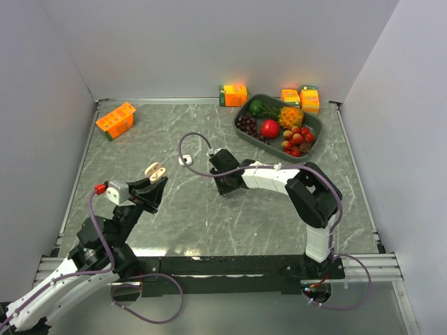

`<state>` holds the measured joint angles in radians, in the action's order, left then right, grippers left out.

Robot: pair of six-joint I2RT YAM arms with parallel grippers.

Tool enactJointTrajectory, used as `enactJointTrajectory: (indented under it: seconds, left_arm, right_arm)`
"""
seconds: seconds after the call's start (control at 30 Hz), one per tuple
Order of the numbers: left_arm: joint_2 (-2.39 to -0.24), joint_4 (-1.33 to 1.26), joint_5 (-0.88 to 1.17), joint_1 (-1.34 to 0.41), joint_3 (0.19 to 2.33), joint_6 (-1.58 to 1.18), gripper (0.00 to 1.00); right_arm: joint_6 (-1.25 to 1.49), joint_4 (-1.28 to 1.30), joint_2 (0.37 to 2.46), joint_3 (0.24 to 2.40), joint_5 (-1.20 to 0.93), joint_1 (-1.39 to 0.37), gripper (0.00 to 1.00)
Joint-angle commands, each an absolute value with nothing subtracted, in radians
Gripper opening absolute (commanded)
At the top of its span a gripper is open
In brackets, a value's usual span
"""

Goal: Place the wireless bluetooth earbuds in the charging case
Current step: Pick up the earbud from the center of the board.

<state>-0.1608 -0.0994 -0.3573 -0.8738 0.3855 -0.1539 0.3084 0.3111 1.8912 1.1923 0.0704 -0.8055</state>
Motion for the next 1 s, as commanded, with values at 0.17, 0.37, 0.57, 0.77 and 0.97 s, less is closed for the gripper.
enactJointTrajectory:
  seconds: [0.17,0.37,0.57,0.77,0.97]
  left_arm:
    - [-0.166,-0.124,-0.365,-0.877,0.394,-0.160,0.01]
    - [-0.173,-0.129,-0.364,-0.876,0.396,-0.160,0.01]
    - [-0.189,-0.143,-0.354,-0.877,0.391,-0.164,0.01]
    - [-0.244,-0.205,-0.330,-0.876,0.390,-0.160,0.01]
    - [-0.337,-0.330,-0.284,-0.876,0.380,-0.163,0.01]
  right_arm:
    - [0.518,0.227,1.740,1.103,-0.054,-0.749,0.00]
    - [0.569,0.218,1.661,1.094,-0.068,-0.739,0.00]
    - [0.584,0.066,1.496,0.996,-0.040,-0.750,0.00]
    - [0.493,-0.110,1.269,0.916,0.212,-0.833,0.00]
    - [0.290,-0.256,1.138,0.922,0.444,-0.972,0.00]
